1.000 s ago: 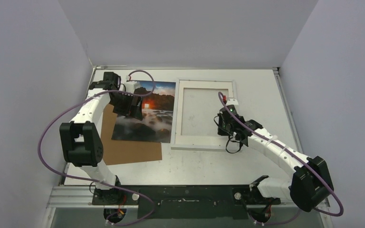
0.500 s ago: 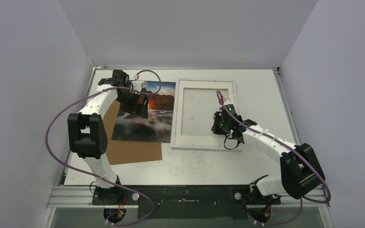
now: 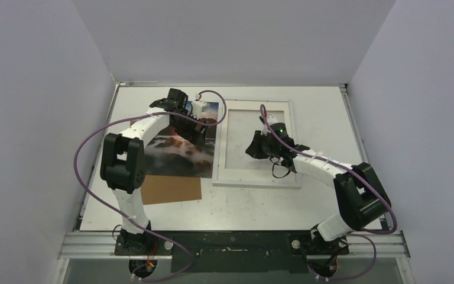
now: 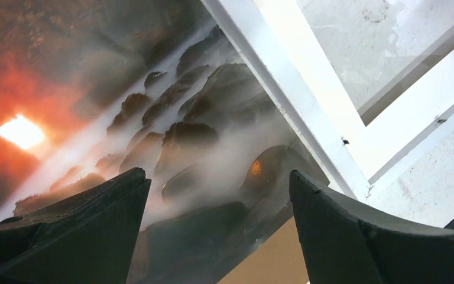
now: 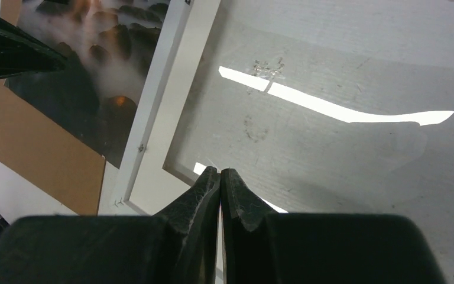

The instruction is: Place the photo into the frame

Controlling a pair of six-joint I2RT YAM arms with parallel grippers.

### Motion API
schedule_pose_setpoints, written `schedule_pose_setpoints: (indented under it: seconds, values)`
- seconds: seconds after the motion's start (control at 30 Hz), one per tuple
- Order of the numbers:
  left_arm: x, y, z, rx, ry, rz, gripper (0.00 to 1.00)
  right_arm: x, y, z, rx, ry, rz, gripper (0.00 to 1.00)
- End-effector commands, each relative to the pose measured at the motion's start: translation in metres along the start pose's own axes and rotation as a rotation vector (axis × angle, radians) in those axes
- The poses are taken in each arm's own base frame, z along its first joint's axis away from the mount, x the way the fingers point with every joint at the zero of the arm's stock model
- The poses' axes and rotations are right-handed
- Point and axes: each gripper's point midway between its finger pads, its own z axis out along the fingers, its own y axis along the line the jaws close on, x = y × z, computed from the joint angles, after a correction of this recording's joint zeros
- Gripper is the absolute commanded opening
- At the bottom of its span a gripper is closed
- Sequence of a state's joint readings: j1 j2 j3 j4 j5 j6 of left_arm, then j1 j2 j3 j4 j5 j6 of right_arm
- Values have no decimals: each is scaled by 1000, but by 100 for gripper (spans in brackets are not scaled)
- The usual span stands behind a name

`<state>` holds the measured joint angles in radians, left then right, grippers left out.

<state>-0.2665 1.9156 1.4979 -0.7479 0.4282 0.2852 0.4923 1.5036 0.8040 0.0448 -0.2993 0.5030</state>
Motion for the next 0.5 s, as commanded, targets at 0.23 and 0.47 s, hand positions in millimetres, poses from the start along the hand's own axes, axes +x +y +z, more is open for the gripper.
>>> schedule_pose_setpoints:
  seconds: [0.23,0.47]
  values:
    - [-9,8,5,6,-25,-2,85,-30,44,23,-168,-51,-51,9]
    - [15,47,-26,-51,43,-197,85,-46,41,32,-33,-45,-139,26]
